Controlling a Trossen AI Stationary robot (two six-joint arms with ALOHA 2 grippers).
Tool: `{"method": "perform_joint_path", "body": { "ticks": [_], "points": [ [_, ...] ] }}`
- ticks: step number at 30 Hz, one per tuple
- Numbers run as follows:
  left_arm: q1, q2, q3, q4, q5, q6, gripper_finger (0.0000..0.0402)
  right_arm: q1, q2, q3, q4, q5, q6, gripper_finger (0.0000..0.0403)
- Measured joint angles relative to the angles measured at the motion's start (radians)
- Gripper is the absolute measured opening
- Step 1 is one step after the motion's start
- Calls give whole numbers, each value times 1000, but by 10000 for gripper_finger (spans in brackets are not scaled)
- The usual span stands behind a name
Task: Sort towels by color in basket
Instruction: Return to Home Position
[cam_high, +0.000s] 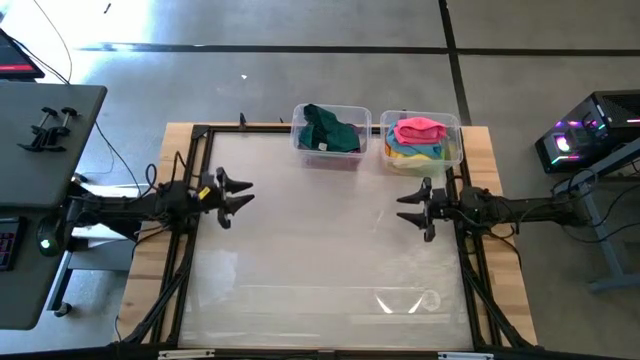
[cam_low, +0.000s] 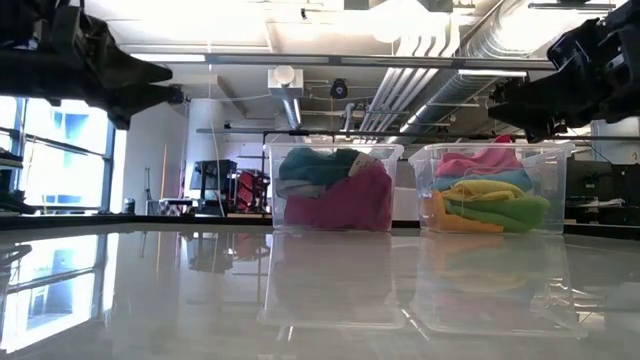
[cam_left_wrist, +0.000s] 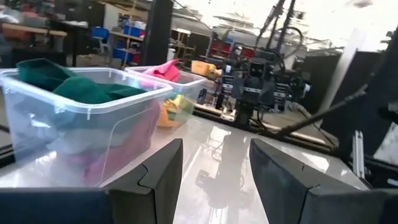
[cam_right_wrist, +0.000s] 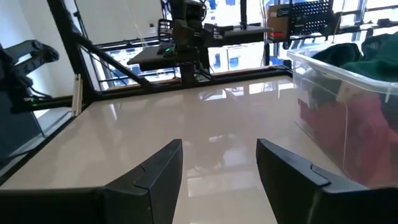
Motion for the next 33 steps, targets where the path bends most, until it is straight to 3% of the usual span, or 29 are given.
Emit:
{"method": "perform_joint_path", "body": {
  "ticks": [6, 10, 13, 16, 28, 33],
  "points": [
    [-44, 0, 0, 0, 0, 54, 172, 0, -1, 0, 1, -29, -32, 168],
    [-67, 0, 0, -2, 0, 65, 143, -1, -2, 0, -15, -29, -21, 80],
    [-75, 1, 0, -15, -1, 85, 79, -1, -2, 0, -27, -22, -37, 14],
    [-68, 0, 1, -53, -27, 78, 14, -1, -3, 0, -28, -24, -31, 14],
    [-65, -33, 1, -61, 11, 129, 1, -1, -9, -1, 43, -81, -99, 2],
    [-65, -53, 1, -92, 14, 128, 0, -1, -112, -1, 38, -54, -171, 1]
  ]
}}
